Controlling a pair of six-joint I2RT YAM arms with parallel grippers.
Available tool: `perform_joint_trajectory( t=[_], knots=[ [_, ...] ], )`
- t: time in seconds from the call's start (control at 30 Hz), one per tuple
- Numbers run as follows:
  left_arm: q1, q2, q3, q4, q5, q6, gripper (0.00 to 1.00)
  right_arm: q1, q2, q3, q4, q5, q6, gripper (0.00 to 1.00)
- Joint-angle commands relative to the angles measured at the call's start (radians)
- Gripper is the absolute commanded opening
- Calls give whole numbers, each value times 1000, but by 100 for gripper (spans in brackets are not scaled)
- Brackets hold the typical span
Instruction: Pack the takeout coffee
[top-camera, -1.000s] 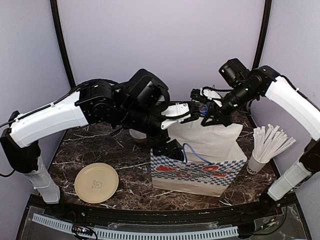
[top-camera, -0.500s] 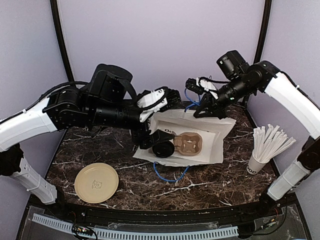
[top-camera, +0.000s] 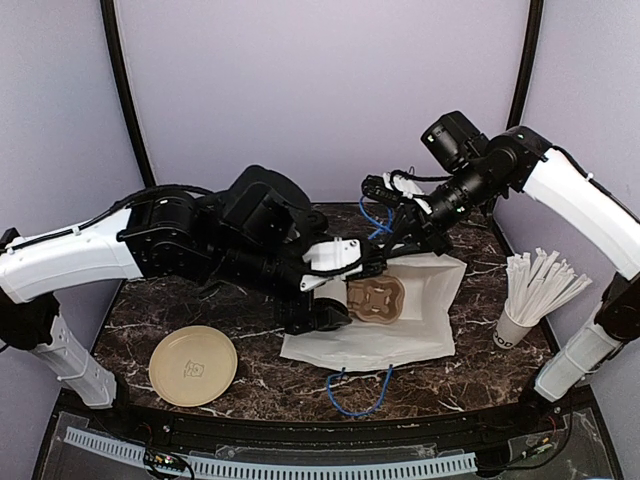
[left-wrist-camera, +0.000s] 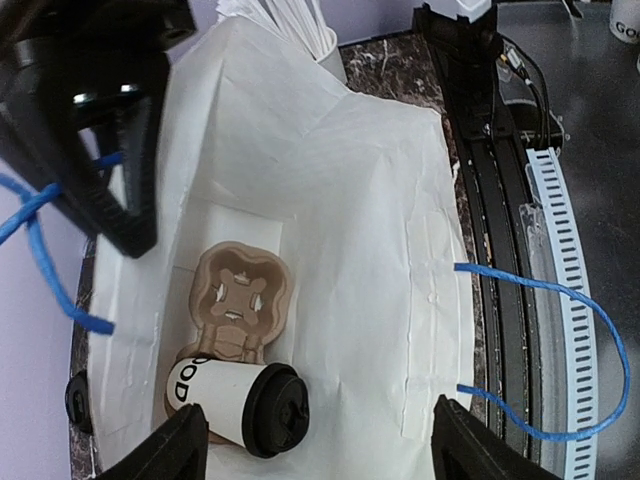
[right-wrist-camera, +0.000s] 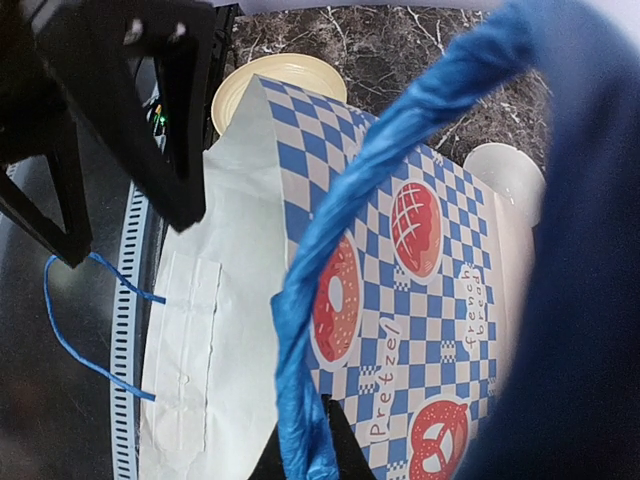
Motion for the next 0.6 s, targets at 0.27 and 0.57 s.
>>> perform_joint_trajectory(
  t=[0.27, 0.57],
  knots=[
    [-61, 256, 57, -146, -344, 187, 89, 15, 22, 32, 0, -45, 27, 4],
    [21, 356, 79, -177, -368, 176, 75, 17, 19, 47, -5, -53, 33, 4]
  ],
)
